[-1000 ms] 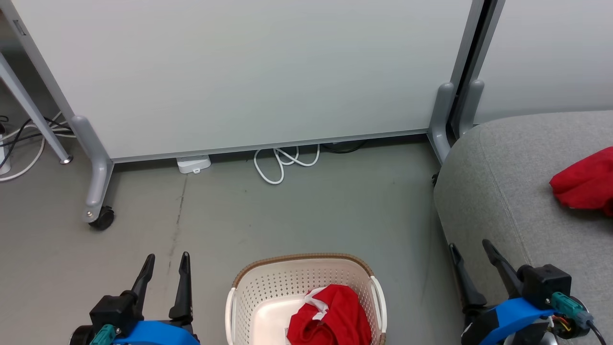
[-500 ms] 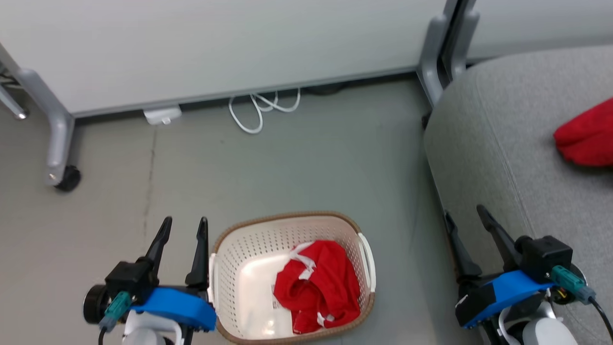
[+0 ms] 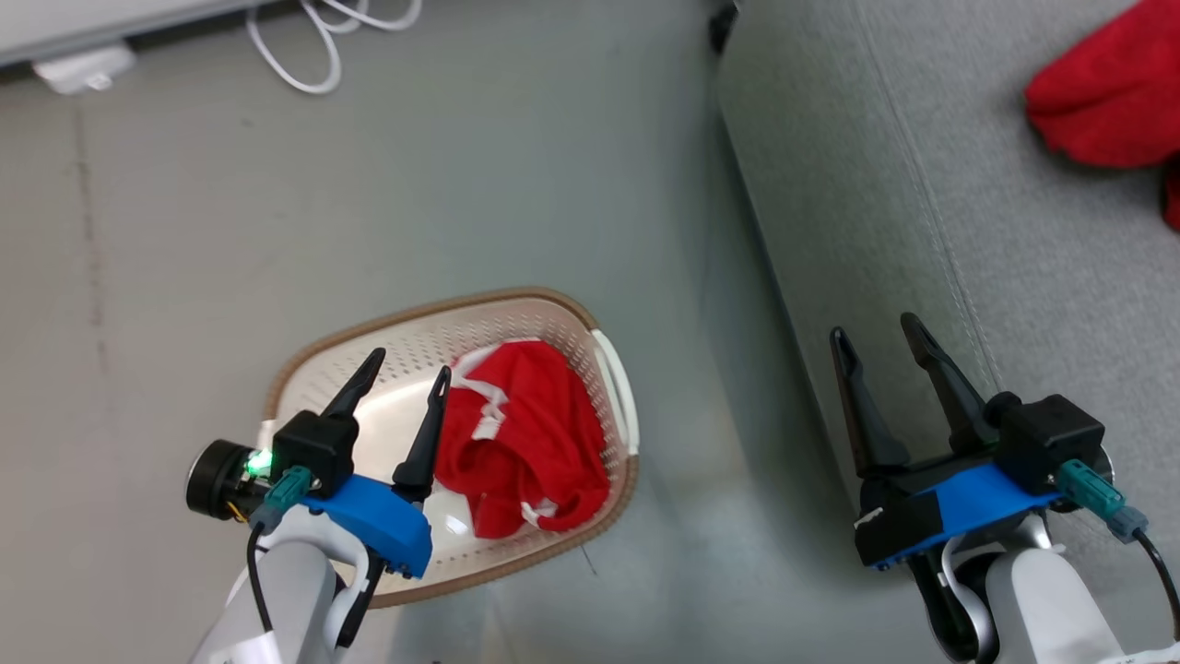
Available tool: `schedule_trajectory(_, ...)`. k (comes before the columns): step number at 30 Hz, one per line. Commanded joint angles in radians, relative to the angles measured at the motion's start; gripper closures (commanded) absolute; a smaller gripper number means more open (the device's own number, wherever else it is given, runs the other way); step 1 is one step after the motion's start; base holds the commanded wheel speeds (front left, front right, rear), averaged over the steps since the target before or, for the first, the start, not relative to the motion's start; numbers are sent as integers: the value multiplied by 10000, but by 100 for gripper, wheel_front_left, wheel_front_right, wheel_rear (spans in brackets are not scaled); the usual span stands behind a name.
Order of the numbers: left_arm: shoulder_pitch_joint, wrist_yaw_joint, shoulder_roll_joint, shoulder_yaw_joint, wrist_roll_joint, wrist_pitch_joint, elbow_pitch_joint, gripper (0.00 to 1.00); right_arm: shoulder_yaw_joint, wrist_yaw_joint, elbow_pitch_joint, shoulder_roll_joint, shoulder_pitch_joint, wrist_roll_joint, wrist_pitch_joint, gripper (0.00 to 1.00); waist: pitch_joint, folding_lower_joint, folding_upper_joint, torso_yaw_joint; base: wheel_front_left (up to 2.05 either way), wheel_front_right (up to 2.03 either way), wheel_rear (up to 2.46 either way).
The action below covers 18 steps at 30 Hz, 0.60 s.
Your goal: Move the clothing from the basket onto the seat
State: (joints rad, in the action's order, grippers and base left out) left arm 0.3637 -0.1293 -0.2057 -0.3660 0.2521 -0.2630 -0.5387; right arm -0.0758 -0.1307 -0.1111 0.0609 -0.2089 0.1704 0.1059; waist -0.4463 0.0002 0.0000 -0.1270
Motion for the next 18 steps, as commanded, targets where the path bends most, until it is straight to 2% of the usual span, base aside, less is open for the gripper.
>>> schedule_trajectory(1,335,-19,-188,-218,61,-29,-215,0,-74,-1,-33,-46,-233,112,115,0,-909,-2,0,-844,0,0,0)
schedule_trajectory(11,1729,-18,-1068,-2114,344,54,-2091,0,-827,-1,-424,-119,-873,640,841,0,-2273,-2,0,-1946,0,0,0)
schedule_trajectory(13,2104,-18,-1449,-2773,435,226,-2523,0,-1142,-1,-604,-118,-1050,1027,1095,0,-2646,-2,0,-2292,0,0,0)
schedule_trajectory(18,2467,-16,-2131,-3474,577,695,-3165,0,-1689,-1,-960,-117,-1323,1599,1409,0,-3155,-2,0,-2885,0,0,0)
